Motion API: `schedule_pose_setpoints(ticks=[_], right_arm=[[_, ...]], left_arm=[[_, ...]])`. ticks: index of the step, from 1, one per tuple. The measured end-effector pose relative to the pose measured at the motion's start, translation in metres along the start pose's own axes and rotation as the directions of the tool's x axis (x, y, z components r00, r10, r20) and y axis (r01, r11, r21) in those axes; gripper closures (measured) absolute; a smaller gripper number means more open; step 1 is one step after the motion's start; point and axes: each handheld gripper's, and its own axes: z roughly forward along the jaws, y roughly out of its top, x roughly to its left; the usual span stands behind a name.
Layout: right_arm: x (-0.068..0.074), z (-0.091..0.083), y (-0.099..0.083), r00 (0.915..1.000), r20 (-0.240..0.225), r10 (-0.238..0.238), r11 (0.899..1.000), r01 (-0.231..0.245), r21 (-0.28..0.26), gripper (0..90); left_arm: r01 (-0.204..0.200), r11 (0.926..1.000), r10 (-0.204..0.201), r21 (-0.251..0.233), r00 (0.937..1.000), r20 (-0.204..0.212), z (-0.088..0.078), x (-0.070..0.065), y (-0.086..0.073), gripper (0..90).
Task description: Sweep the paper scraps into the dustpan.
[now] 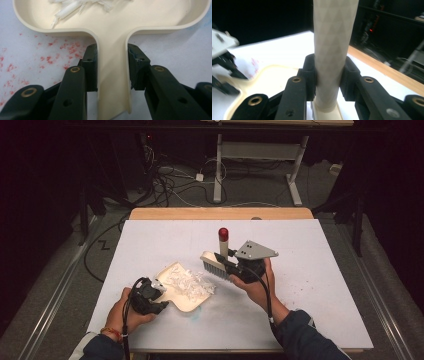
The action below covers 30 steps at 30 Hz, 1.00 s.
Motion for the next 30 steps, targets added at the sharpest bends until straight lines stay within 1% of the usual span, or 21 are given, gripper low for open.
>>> schedule_pose_setpoints(ticks=[1, 2, 6, 8, 9, 10, 11, 12, 13, 16, 17, 18, 20, 21, 22, 25, 26, 27, 28, 29, 30], right_arm=[[0.002, -0.003, -0.006, 0.9996, 0.026, -0.009, 1.000, 0.008, 0.021, 71.0], [0.002, -0.003, -0.008, 0.9994, 0.032, -0.011, 0.999, 0.010, 0.033, 71.0], [0.006, -0.004, -0.016, 0.9997, 0.025, 0.000, 0.998, -0.002, 0.066, 71.0], [0.012, -0.003, -0.018, 0.9995, -0.009, 0.029, 0.996, -0.028, 0.080, 71.1], [0.017, -0.003, -0.018, 0.9993, -0.023, 0.029, 0.996, -0.027, 0.084, 71.0], [0.022, -0.002, -0.016, 0.9992, -0.034, 0.022, 0.997, -0.019, 0.081, 71.0], [0.033, 0.002, -0.013, 0.9978, -0.064, 0.016, 0.997, -0.012, 0.073, 71.1], [0.033, 0.002, -0.013, 0.9978, -0.064, 0.016, 0.997, -0.012, 0.073, 71.1], [0.038, 0.005, -0.010, 0.9965, -0.083, 0.013, 0.997, -0.007, 0.072, 71.0], [0.054, 0.012, -0.003, 0.9946, -0.097, -0.037, 0.997, 0.044, 0.065, 71.0], [0.054, 0.012, -0.003, 0.9946, -0.097, -0.037, 0.997, 0.044, 0.065, 71.0], [0.056, 0.012, -0.001, 0.9920, -0.120, -0.038, 0.997, 0.045, 0.057, 71.0], [0.056, 0.012, -0.001, 0.9907, -0.131, -0.038, 0.997, 0.046, 0.057, 71.0], [0.055, 0.007, 0.002, 0.9894, -0.141, -0.034, 0.998, 0.040, 0.038, 71.0], [0.055, 0.007, 0.002, 0.9894, -0.141, -0.034, 0.998, 0.040, 0.038, 71.0], [0.052, 0.000, 0.007, 0.9902, -0.131, -0.049, 0.998, 0.052, 0.017, 71.0], [0.049, -0.001, 0.009, 0.9908, -0.128, -0.043, 0.999, 0.045, 0.012, 71.0], [0.042, -0.003, 0.012, 0.9927, -0.119, -0.021, 1.000, 0.021, -0.004, 71.0], [0.042, -0.003, 0.012, 0.9927, -0.119, -0.021, 1.000, 0.021, -0.004, 71.0], [0.038, -0.003, 0.014, 0.9939, -0.109, -0.017, 1.000, 0.016, -0.013, 71.0], [0.032, -0.004, 0.018, 0.9961, -0.084, -0.028, 0.999, 0.025, -0.029, 71.0]], left_arm=[[0.001, 1.0000, -0.001, -0.001, 1.0000, -0.001, 0.000, -0.001, 0.000, 63.3], [0.003, 1.0000, -0.003, -0.002, 1.0000, 0.000, 0.000, -0.002, -0.001, 63.3], [0.006, 1.0000, -0.006, -0.001, 1.0000, 0.004, -0.001, -0.004, -0.002, 63.4], [0.011, 0.9999, -0.011, 0.001, 0.9999, 0.004, -0.001, -0.004, -0.002, 63.4], [0.012, 0.9999, -0.012, 0.002, 0.9999, 0.003, -0.001, -0.005, -0.001, 63.4], [0.016, 0.9999, -0.016, -0.002, 0.9999, 0.005, -0.001, -0.005, -0.001, 63.4], [0.017, 0.9999, -0.017, -0.004, 0.9998, 0.007, 0.000, -0.005, 0.000, 63.4], [0.017, 0.9999, -0.017, -0.002, 0.9999, 0.004, 0.000, -0.006, 0.001, 63.4], [0.014, 0.9999, -0.014, -0.001, 0.9999, 0.003, 0.000, -0.006, 0.001, 63.4], [0.014, 0.9999, -0.014, -0.010, 0.9999, 0.005, -0.001, -0.006, 0.001, 63.2], [0.013, 0.9999, -0.013, -0.010, 0.9999, 0.006, -0.001, -0.006, 0.001, 63.2], [0.012, 0.9999, -0.012, -0.010, 0.9999, 0.007, -0.001, -0.005, 0.001, 63.2], [0.012, 0.9999, -0.012, -0.010, 0.9999, 0.012, 0.000, -0.005, 0.000, 63.2], [0.011, 0.9999, -0.011, -0.011, 0.9998, 0.015, 0.000, -0.004, 0.000, 63.2], [0.006, 0.9999, -0.006, -0.013, 0.9998, 0.017, 0.000, -0.004, 0.000, 63.2], [0.007, 0.9999, -0.006, -0.014, 0.9997, 0.023, 0.000, -0.002, -0.001, 63.2], [0.007, 0.9999, -0.007, -0.015, 0.9997, 0.022, -0.001, -0.002, -0.001, 63.2], [0.009, 0.9998, -0.009, -0.015, 0.9997, 0.023, -0.001, -0.002, 0.000, 63.2], [0.010, 0.9999, -0.009, -0.012, 0.9997, 0.024, -0.001, -0.002, 0.000, 63.2], [0.009, 0.9999, -0.009, -0.010, 0.9996, 0.025, -0.001, -0.002, 0.000, 63.2], [0.010, 0.9999, -0.010, -0.009, 0.9996, 0.026, -0.001, -0.001, 0.000, 63.3]])
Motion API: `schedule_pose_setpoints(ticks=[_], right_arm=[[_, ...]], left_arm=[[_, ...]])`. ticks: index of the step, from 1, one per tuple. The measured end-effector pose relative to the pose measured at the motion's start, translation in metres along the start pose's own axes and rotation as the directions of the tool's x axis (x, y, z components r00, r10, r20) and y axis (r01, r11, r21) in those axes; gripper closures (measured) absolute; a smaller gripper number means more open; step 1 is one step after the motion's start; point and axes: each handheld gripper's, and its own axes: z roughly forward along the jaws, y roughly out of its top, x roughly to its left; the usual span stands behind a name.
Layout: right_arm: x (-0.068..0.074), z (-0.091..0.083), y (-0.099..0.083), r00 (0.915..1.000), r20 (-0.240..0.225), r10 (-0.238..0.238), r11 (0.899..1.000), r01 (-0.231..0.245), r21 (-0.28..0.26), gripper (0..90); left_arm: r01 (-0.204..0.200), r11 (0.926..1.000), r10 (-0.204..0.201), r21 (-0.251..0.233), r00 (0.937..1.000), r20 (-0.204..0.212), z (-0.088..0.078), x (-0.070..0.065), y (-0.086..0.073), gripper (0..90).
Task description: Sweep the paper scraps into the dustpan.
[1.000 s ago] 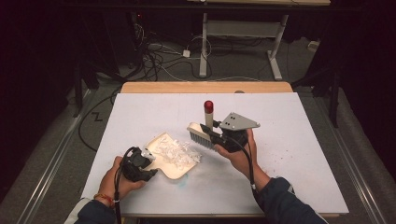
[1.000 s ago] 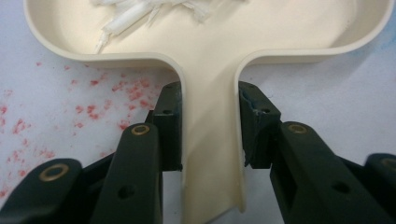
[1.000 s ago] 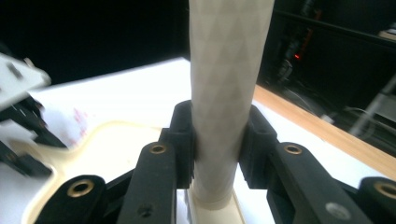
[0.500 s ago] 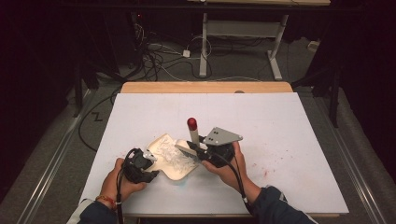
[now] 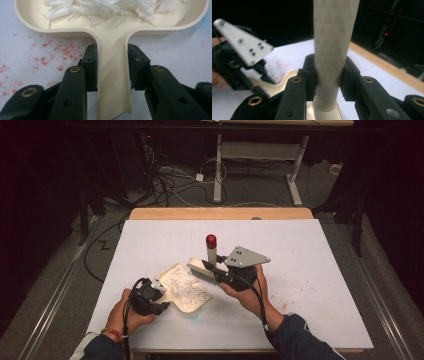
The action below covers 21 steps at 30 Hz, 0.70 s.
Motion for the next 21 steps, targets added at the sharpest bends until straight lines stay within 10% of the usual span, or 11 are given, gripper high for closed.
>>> schedule_pose_setpoints(ticks=[11, 21], right_arm=[[-0.033, 0.041, -0.013, 0.9900, 0.140, -0.017, 1.000, 0.016, 0.008, 71.0], [-0.014, 0.062, -0.026, 0.9989, 0.047, 0.006, 0.999, -0.008, 0.053, 71.0]], left_arm=[[0.014, 0.9999, -0.014, -0.009, 0.9998, 0.014, 0.000, 0.002, -0.001, 63.3], [0.004, 1.0000, -0.004, -0.003, 1.0000, -0.001, -0.003, 0.000, 0.002, 63.4]])
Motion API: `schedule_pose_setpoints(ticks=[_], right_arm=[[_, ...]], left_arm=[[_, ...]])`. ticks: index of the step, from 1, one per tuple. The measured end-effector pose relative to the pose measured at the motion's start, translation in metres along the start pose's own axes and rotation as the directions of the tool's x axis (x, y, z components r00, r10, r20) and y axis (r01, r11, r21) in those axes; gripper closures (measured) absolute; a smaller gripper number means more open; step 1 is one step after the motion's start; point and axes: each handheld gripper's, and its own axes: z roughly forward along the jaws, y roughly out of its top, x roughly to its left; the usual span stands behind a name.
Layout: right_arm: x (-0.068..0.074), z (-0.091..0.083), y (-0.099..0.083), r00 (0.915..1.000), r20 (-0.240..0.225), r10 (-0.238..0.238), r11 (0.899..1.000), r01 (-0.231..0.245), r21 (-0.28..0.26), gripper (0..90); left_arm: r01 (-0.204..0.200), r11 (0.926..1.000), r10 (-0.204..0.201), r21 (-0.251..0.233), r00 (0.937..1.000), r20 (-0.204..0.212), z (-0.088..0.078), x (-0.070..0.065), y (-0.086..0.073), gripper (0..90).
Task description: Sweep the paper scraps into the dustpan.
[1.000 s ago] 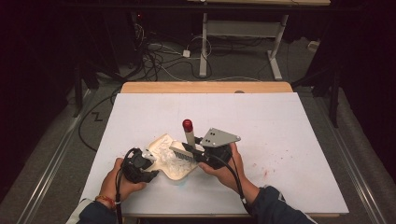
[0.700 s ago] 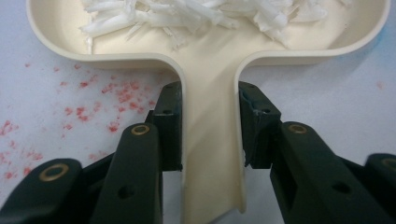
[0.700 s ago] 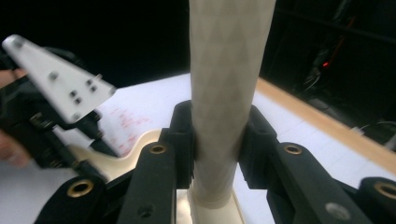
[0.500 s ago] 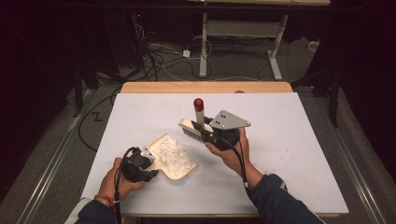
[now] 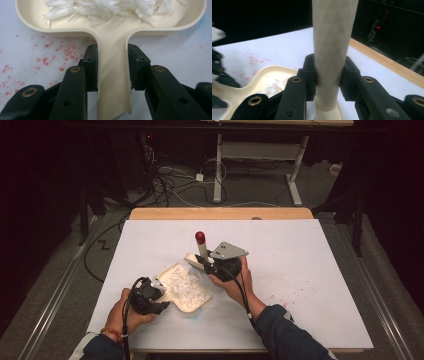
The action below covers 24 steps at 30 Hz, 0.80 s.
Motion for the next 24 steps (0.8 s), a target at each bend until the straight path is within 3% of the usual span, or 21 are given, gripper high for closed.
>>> schedule_pose_setpoints(ticks=[2, 10, 12, 15, 24], right_arm=[[0.007, 0.000, 0.000, 0.9990, -0.042, 0.015, 1.000, -0.015, -0.009, 70.9], [0.033, -0.009, 0.008, 0.9878, -0.156, -0.009, 0.999, 0.004, -0.033, 71.0], [0.037, -0.012, 0.011, 0.9875, -0.153, -0.039, 0.999, 0.034, -0.033, 71.0], [0.037, -0.017, 0.015, 0.9880, -0.148, -0.044, 0.998, 0.037, -0.050, 71.0], [0.016, -0.029, 0.023, 0.9960, -0.090, -0.002, 0.996, -0.006, -0.093, 71.0]], left_arm=[[0.003, 1.0000, -0.003, -0.003, 1.0000, 0.002, 0.000, 0.000, 0.000, 63.4], [0.002, 1.0000, -0.002, -0.002, 1.0000, 0.004, 0.000, 0.000, 0.000, 63.4], [0.003, 1.0000, -0.003, -0.002, 1.0000, 0.003, 0.000, 0.000, -0.001, 63.4], [0.004, 1.0000, -0.004, -0.003, 1.0000, 0.003, 0.000, 0.000, -0.001, 63.4], [0.005, 1.0000, -0.005, -0.003, 1.0000, 0.005, 0.000, 0.001, -0.001, 63.4]])
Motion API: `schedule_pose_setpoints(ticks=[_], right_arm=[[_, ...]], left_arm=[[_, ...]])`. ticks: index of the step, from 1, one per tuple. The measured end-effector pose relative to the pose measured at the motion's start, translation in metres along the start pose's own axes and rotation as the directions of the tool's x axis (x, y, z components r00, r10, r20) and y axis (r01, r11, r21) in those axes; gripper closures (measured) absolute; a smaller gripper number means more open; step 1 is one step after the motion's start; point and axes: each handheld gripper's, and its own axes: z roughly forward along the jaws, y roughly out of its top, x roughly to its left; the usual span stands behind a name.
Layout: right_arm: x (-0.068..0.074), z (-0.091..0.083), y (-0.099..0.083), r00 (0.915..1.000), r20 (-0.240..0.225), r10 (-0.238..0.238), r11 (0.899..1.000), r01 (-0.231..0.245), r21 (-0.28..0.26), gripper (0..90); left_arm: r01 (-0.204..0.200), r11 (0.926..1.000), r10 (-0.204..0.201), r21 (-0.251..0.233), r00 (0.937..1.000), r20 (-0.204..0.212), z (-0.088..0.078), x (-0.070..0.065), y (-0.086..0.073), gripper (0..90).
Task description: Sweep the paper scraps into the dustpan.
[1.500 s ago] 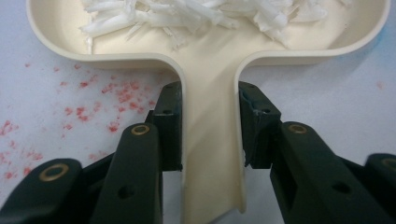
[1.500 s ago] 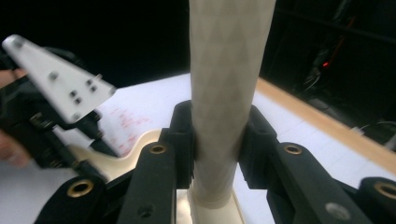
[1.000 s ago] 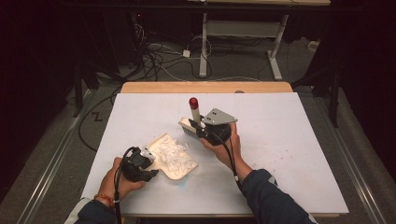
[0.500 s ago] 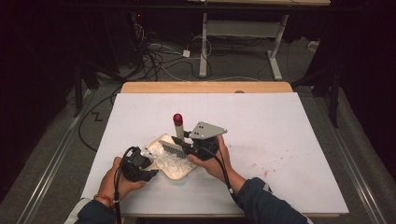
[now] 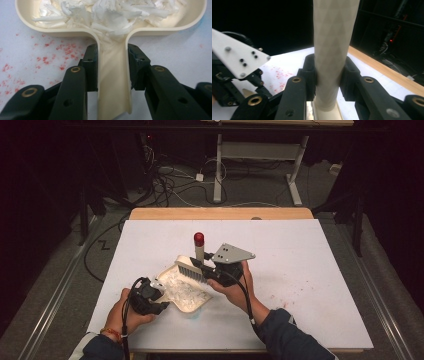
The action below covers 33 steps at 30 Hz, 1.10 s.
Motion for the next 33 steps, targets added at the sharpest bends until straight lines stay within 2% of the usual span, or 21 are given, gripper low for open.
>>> schedule_pose_setpoints(ticks=[3, 6, 10, 12, 19, 23, 27, 30, 33], right_arm=[[-0.004, 0.000, -0.001, 0.9999, 0.002, 0.013, 1.000, -0.013, 0.008, 71.0], [-0.009, 0.002, -0.004, 0.9995, 0.026, 0.016, 1.000, -0.017, 0.017, 70.9], [-0.015, 0.014, -0.013, 0.9981, 0.061, 0.003, 0.998, -0.007, 0.060, 70.9], [-0.017, 0.020, -0.017, 0.9972, 0.074, -0.002, 0.998, -0.003, 0.064, 71.0], [-0.014, 0.036, -0.016, 0.9978, 0.066, -0.006, 0.999, 0.002, 0.053, 70.9], [-0.011, 0.045, -0.012, 0.9990, 0.043, -0.011, 0.999, 0.009, 0.041, 71.0], [-0.003, 0.053, -0.011, 0.9998, 0.000, -0.019, 0.999, 0.019, 0.045, 71.0], [0.005, 0.054, -0.011, 0.9987, -0.044, -0.028, 0.998, 0.030, 0.050, 71.0], [0.008, 0.051, -0.009, 0.9979, -0.051, -0.040, 0.998, 0.043, 0.045, 71.0]], left_arm=[[0.001, 1.0000, -0.001, 0.000, 1.0000, 0.002, 0.000, 0.000, 0.000, 63.4], [0.003, 1.0000, -0.003, 0.000, 1.0000, 0.002, 0.000, 0.000, -0.001, 63.4], [0.003, 1.0000, -0.003, 0.001, 1.0000, 0.002, 0.000, 0.000, -0.001, 63.4], [0.002, 1.0000, -0.002, 0.000, 1.0000, 0.002, -0.002, 0.001, -0.002, 63.4], [0.010, 0.9999, -0.010, 0.000, 0.9999, 0.006, -0.002, 0.003, -0.005, 63.4], [0.007, 1.0000, -0.007, -0.001, 1.0000, 0.002, -0.003, 0.003, -0.005, 63.4], [0.009, 1.0000, -0.009, -0.003, 1.0000, 0.004, -0.002, 0.003, -0.006, 63.4], [0.007, 1.0000, -0.007, -0.003, 1.0000, 0.005, -0.002, 0.003, -0.006, 63.5], [0.006, 1.0000, -0.006, 0.000, 1.0000, 0.005, -0.004, 0.004, -0.007, 63.4]])
